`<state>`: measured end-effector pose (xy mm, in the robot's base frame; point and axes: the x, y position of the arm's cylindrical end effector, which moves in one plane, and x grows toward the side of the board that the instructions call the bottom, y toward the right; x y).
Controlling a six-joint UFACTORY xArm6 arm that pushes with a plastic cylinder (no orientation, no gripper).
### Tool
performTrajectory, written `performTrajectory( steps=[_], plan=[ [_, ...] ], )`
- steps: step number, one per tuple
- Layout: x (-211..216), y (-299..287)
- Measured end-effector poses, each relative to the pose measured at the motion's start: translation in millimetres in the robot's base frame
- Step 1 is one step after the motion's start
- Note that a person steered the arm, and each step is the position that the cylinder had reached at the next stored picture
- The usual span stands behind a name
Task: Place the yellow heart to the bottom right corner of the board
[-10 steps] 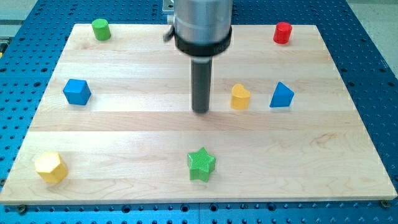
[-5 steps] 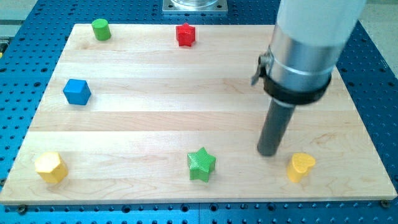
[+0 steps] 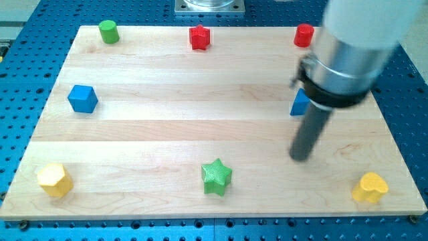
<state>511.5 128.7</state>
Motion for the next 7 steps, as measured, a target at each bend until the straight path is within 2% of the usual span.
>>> performTrajectory(
  steps=[1, 2, 3, 4, 7],
  plan=[
    [-45, 8],
    [-59, -33],
    [-84, -4],
    [-76, 57],
    [-64, 93]
  ],
)
